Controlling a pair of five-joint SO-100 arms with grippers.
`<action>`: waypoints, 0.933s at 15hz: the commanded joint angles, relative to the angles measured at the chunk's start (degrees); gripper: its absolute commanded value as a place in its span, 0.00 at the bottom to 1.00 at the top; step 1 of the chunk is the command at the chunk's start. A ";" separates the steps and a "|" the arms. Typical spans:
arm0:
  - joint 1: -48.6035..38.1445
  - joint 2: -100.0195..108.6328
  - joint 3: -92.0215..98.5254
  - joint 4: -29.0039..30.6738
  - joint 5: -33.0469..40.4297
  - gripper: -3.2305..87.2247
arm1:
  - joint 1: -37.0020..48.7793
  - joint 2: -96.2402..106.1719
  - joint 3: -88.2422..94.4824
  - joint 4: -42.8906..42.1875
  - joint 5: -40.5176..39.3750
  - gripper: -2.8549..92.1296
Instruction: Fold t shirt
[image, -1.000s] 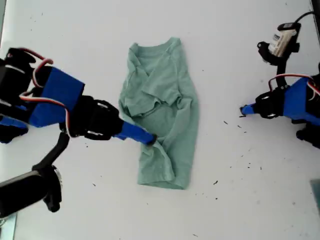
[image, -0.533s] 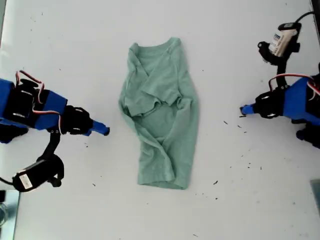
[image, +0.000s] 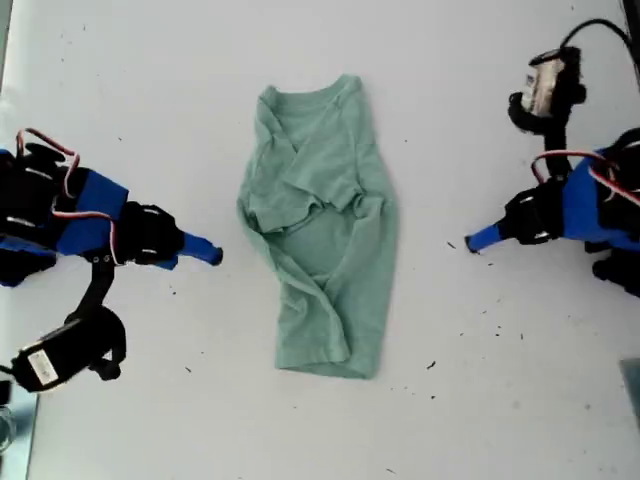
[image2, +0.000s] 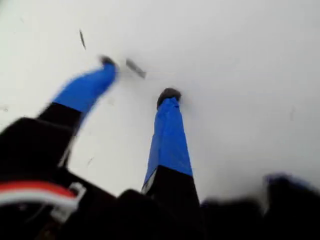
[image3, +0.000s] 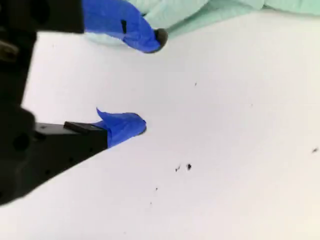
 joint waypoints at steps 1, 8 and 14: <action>5.62 -14.33 -34.37 11.78 1.49 0.31 | -10.20 -19.69 -37.09 9.84 7.12 0.40; 11.78 -54.67 -69.52 11.60 5.80 0.33 | -24.96 -60.03 -69.96 5.89 19.42 0.39; 9.67 -63.72 -69.87 7.56 5.98 0.35 | -23.73 -82.44 -81.83 -2.55 14.94 0.37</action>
